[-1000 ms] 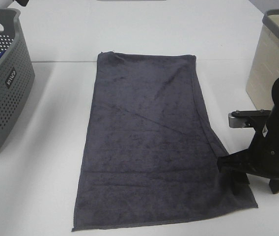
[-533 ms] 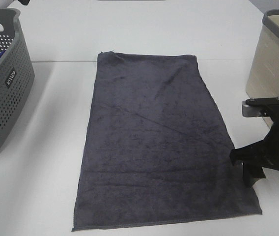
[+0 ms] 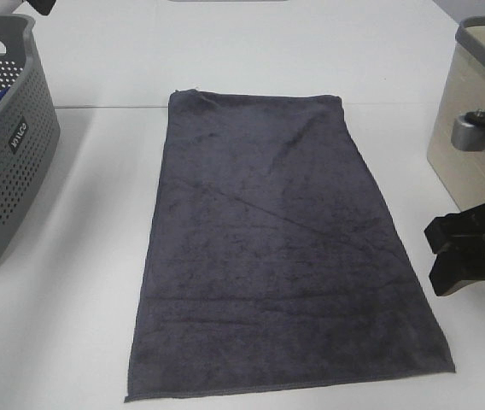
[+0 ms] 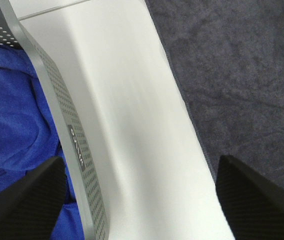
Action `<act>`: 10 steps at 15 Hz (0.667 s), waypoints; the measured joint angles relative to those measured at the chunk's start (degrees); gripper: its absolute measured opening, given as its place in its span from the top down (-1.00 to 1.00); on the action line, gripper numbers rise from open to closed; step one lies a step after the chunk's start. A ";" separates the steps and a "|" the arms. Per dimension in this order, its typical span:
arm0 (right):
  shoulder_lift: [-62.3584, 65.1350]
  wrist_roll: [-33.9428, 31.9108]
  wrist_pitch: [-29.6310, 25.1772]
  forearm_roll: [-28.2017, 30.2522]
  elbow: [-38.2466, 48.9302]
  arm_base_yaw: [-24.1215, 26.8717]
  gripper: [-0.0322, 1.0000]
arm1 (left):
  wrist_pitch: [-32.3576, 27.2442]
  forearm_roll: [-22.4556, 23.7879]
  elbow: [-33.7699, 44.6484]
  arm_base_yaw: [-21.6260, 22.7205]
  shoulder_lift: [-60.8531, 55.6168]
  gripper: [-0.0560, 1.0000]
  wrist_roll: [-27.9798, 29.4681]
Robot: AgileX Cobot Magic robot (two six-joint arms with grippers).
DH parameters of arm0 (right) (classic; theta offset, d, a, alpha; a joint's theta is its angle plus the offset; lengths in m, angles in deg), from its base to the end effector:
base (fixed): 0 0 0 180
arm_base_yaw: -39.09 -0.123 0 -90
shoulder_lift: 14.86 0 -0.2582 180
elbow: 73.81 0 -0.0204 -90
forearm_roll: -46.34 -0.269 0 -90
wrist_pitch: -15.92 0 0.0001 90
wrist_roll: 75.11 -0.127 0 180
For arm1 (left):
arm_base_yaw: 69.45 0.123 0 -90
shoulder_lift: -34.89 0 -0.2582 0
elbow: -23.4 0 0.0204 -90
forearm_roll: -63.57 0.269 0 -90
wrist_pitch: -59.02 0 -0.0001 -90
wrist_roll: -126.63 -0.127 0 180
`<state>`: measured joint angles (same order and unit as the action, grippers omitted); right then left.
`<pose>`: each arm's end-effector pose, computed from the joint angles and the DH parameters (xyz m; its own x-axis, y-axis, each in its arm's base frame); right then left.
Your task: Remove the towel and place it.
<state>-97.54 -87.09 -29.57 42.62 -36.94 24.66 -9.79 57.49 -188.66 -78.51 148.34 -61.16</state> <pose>0.2348 0.0665 0.1416 -0.9708 0.0100 -0.2395 -0.0165 0.9940 0.1085 0.4213 -0.0799 0.3107 -0.8320 0.2307 -0.5046 0.2877 0.9570 -0.0367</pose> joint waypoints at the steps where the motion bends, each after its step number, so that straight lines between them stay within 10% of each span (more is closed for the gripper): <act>1: 1.78 1.15 -2.75 -0.86 -1.15 0.00 -0.48 | -0.40 0.06 0.00 0.00 -0.57 -0.57 0.06; 6: 8.54 4.07 -17.88 -2.18 -10.77 0.00 -0.53 | -0.74 7.22 0.06 1.78 -6.13 -0.57 4.01; 10: 10.31 4.01 -22.69 1.49 -18.45 0.00 -0.54 | -0.74 2.64 3.84 14.78 -11.52 -0.57 2.81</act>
<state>-87.23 -83.08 -52.26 44.11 -55.39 24.66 -10.54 60.13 -184.82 -63.72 136.83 -58.35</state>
